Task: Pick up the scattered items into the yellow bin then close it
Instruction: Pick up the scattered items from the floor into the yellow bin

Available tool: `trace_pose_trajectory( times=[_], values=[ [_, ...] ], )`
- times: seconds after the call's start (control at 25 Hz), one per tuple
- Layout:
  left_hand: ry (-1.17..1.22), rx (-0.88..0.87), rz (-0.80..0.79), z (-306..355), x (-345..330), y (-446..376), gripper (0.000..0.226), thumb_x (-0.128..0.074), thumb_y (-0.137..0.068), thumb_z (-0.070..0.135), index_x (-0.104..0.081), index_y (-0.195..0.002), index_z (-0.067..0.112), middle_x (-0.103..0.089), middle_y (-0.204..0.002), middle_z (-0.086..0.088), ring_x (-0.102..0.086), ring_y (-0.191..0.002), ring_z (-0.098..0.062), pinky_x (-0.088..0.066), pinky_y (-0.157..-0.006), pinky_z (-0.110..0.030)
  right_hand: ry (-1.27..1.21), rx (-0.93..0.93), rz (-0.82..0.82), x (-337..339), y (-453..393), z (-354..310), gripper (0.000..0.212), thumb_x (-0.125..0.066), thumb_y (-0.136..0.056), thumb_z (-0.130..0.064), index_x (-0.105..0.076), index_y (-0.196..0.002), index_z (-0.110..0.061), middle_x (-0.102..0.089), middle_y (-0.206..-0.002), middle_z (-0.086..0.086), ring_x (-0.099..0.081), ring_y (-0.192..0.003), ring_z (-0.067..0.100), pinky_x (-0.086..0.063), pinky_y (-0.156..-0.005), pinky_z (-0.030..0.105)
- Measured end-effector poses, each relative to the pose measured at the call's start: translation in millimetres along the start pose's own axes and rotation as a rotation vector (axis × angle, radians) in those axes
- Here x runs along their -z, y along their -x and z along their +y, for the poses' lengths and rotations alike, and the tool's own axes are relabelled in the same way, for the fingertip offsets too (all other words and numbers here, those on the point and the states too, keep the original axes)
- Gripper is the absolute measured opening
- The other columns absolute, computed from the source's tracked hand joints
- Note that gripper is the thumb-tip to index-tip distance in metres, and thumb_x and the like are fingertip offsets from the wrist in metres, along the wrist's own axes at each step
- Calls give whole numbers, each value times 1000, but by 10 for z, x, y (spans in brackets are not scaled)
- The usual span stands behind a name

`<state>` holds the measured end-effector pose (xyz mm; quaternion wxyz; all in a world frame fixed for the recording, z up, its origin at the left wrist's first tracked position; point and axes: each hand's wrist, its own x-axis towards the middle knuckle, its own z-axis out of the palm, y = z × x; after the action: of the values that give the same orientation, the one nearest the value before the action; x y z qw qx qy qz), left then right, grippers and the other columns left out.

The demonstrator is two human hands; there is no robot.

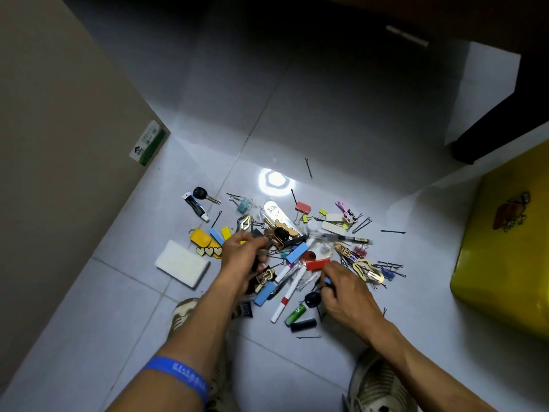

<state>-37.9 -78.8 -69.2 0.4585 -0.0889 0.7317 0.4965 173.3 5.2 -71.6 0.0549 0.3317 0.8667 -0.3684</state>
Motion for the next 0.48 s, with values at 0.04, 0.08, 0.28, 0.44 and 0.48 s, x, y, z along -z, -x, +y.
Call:
trace_pose_trajectory(
  times=[0.04,0.08,0.28,0.44,0.48],
  values=[
    [-308,-161,65,0,-11,-32,21,-65,-84,3,-55,-77,20,-66,-83,-7,-58,-56,-15,-43,-47,-25,-25,-16,71,-4,-17,19,10,-40,-85,-14,-41,-83,-23,-48,-79,-1,-44,-61,15,-39,-55,33],
    [-639,-339,111,4,-18,-44,20,-64,-84,3,-61,-84,23,-66,-95,-4,-62,-66,-17,-48,-55,-28,17,-6,110,-4,-49,30,10,-39,-88,-13,-42,-85,-22,-47,-81,-2,-43,-61,15,-39,-55,32],
    [-1225,-625,38,6,-8,-77,36,-65,-89,12,-62,-123,25,-46,-123,-6,-63,-88,-32,-55,-73,-41,437,-17,69,-86,-237,97,14,-50,-98,-15,-48,-112,-15,-44,-106,3,-45,-69,14,-38,-54,27],
    [-1252,-610,62,-9,42,-122,35,-65,-92,26,-53,-124,22,-43,-125,-9,-64,-88,-31,-56,-74,-40,219,-90,47,-51,-284,64,12,-46,-98,-32,-42,-103,-22,-49,-98,-3,-48,-69,15,-39,-55,27],
    [-1260,-625,58,-15,49,-131,36,-64,-92,27,-49,-125,22,-42,-126,-9,-64,-86,-31,-57,-72,-40,37,-151,56,-31,-279,51,11,-47,-96,-34,-41,-98,-26,-54,-91,-4,-51,-67,16,-40,-54,28]
  ],
)
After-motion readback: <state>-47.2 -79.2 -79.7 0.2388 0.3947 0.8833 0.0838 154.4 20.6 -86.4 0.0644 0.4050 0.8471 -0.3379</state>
